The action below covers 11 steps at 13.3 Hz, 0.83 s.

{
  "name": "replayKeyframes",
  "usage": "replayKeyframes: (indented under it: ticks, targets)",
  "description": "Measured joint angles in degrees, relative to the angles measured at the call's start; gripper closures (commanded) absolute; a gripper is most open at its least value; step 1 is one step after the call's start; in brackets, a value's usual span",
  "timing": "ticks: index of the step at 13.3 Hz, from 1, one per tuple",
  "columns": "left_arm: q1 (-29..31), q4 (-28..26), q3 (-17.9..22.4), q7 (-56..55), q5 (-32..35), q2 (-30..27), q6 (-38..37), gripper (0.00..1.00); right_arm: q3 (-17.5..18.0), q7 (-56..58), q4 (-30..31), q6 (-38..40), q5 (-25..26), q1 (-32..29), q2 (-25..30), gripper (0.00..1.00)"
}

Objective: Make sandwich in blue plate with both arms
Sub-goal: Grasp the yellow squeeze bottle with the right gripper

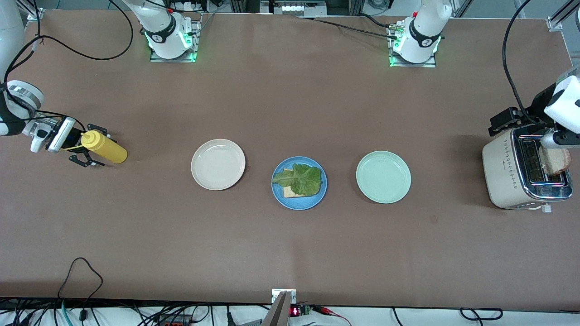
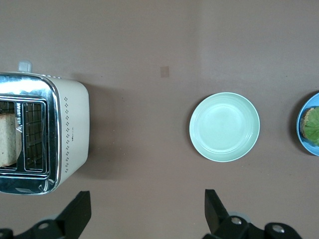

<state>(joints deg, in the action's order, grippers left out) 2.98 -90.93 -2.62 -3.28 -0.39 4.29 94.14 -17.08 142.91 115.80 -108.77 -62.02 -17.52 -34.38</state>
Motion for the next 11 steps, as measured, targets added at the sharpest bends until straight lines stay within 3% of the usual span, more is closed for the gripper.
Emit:
replayKeyframes:
  ticks: [4,5,8,9,11]
  targets:
    - [0.0,0.0,0.0,0.0,0.0,0.0,0.0,0.00,0.6,0.1,-0.1,0.0,-0.8,0.4,-0.6,0.03]
    - [0.0,0.0,0.0,0.0,0.0,0.0,0.0,0.00,0.6,0.1,-0.1,0.0,-0.8,0.6,-0.6,0.18]
    - [0.0,-0.1,0.0,0.0,0.0,0.0,0.0,0.00,0.6,0.3,-0.4,-0.1,-0.8,1.5,-0.6,0.87]
    - [0.0,-0.1,0.0,0.0,0.0,0.0,0.0,0.00,0.6,0.3,-0.6,-0.2,-0.8,2.0,-0.6,0.97]
    - [0.0,-0.1,0.0,0.0,0.0,0.0,0.0,0.00,0.6,0.3,-1.1,-0.8,-0.8,3.2,-0.6,1.00]
